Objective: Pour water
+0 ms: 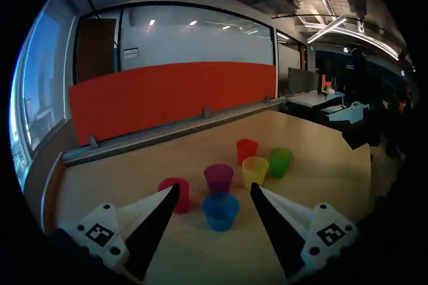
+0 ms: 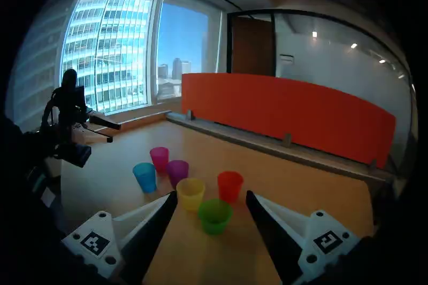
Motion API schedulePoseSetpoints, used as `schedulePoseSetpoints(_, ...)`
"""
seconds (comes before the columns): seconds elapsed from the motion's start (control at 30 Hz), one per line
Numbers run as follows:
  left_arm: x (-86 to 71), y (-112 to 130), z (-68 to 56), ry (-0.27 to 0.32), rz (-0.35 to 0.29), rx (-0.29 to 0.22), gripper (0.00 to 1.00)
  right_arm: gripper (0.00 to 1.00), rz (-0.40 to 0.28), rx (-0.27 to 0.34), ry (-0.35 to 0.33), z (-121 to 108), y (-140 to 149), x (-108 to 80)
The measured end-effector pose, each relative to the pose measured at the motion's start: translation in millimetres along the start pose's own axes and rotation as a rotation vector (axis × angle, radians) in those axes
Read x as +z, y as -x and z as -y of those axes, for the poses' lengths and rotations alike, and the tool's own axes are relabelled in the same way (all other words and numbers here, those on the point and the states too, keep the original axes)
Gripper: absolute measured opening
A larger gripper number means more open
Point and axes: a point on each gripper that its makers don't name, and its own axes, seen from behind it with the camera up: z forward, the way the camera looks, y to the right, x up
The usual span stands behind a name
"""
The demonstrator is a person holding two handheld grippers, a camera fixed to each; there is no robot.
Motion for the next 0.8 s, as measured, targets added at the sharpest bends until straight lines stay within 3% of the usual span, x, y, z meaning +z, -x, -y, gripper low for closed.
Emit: schedulePoseSetpoints(0.8, 35.1, 72, -11.4, 0.041, 0.167, 0.028, 0.99, 1.0, 0.086, -0.001, 0.006, -4, 62, 35.7)
